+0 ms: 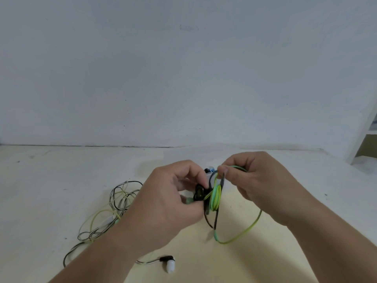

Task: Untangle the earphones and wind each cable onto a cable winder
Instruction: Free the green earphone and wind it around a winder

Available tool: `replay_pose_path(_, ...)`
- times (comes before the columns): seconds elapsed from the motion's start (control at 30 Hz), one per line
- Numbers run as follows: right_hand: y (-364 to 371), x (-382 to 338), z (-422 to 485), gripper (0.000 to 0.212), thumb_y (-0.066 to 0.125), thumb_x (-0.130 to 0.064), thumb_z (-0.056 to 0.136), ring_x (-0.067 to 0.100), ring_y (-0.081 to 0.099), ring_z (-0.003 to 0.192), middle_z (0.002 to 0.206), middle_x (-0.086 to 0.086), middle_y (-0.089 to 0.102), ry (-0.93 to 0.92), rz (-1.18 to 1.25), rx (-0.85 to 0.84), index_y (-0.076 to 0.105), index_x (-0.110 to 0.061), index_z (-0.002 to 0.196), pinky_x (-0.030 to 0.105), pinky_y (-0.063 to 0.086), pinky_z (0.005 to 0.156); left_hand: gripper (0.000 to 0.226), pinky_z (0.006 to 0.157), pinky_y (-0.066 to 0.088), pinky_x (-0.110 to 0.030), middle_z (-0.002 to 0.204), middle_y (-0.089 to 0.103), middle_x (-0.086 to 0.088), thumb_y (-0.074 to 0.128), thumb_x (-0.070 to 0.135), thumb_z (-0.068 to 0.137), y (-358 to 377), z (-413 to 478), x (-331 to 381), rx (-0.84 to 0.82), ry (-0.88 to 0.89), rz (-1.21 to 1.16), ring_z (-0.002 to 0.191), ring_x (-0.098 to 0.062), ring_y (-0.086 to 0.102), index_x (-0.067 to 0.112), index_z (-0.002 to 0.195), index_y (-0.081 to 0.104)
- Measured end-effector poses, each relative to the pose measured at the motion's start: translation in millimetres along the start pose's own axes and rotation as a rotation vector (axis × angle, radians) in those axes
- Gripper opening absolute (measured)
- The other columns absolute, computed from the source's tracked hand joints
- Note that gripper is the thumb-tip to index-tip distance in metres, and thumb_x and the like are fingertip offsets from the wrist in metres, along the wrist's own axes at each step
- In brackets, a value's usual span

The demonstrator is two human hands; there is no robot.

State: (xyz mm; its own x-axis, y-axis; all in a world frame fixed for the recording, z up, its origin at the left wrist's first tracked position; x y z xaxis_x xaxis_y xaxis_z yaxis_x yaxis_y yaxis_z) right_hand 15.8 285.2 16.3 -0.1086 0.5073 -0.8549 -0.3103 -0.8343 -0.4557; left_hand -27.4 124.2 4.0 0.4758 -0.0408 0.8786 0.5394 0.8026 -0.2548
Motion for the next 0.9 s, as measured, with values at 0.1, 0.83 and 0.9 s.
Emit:
replay_pose_path(0.1,16,11,1,0.037,0.061,-0.026,0.097,0.016,0.025,0.047,0.052,-0.005,0.034,0.070,0.013,-0.137,0.069,-0.027,0.061,0.027,0.019,0.047,0.025,0.062,0.051,-0.022,0.079,0.070,-0.003,0.070,-0.001,0.064,-3,1,0,0.066,0.041,-0.024,0.070,-0.015,0.064,0.022,0.073,0.068)
replay_pose_path(0.83,41,0,-21,0.025,0.058,-0.021,0.100,0.013,0.026,0.049,0.054,-0.006,0.034,0.023,0.013,-0.647,0.072,-0.003,0.090,0.022,0.024,0.046,0.032,0.051,0.038,-0.013,0.070,0.066,0.009,0.074,0.001,0.071,-22,-2,-4,0.331,0.042,0.363,0.053,-0.003,0.053,0.028,0.078,0.058)
replay_pose_path(0.9,38,-3,-20,0.022,0.061,-0.018,0.098,0.012,0.028,0.047,0.053,-0.007,0.035,-0.007,0.013,-0.614,0.071,-0.002,0.087,0.020,0.026,0.045,0.035,0.054,0.043,-0.020,0.075,0.064,0.010,0.074,0.001,0.070,-18,-2,-2,0.291,0.084,0.473,0.058,-0.006,0.055,0.030,0.079,0.057)
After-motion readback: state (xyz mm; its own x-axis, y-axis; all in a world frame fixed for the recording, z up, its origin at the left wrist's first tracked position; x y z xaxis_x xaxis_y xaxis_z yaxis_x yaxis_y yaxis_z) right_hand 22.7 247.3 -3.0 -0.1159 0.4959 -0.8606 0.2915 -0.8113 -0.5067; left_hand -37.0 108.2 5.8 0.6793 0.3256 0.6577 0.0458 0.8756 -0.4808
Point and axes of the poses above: each hand's wrist, its own z-axis towards the middle knuckle, its own y-axis out of the palm, x = y × z, the point moved 6 cm from there along z, towards the middle knuckle
